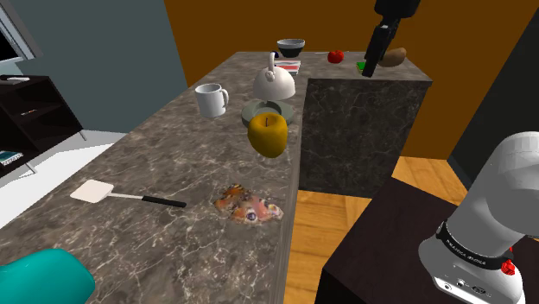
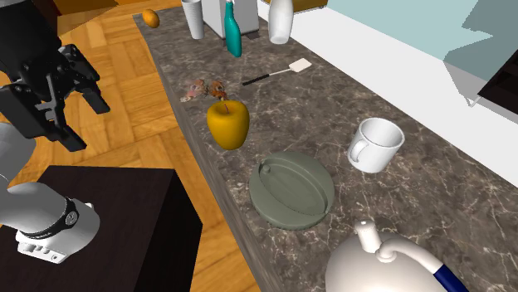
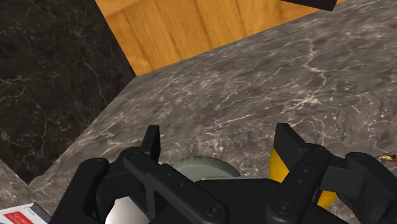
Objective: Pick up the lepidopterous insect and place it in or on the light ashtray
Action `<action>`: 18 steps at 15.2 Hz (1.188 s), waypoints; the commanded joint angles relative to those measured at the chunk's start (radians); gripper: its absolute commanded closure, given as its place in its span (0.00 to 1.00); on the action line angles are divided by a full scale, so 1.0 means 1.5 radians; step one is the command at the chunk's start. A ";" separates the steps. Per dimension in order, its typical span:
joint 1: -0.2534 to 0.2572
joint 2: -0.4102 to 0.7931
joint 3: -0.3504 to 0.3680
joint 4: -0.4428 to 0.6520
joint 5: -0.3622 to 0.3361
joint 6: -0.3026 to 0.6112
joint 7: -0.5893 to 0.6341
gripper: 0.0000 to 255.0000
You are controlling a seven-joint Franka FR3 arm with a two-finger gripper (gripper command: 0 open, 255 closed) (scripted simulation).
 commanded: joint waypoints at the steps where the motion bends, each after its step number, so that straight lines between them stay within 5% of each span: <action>1: 0.000 0.000 0.000 0.000 0.000 0.000 0.000 0.00; 18: 0.074 0.148 0.244 -0.010 0.081 0.120 0.205 0.00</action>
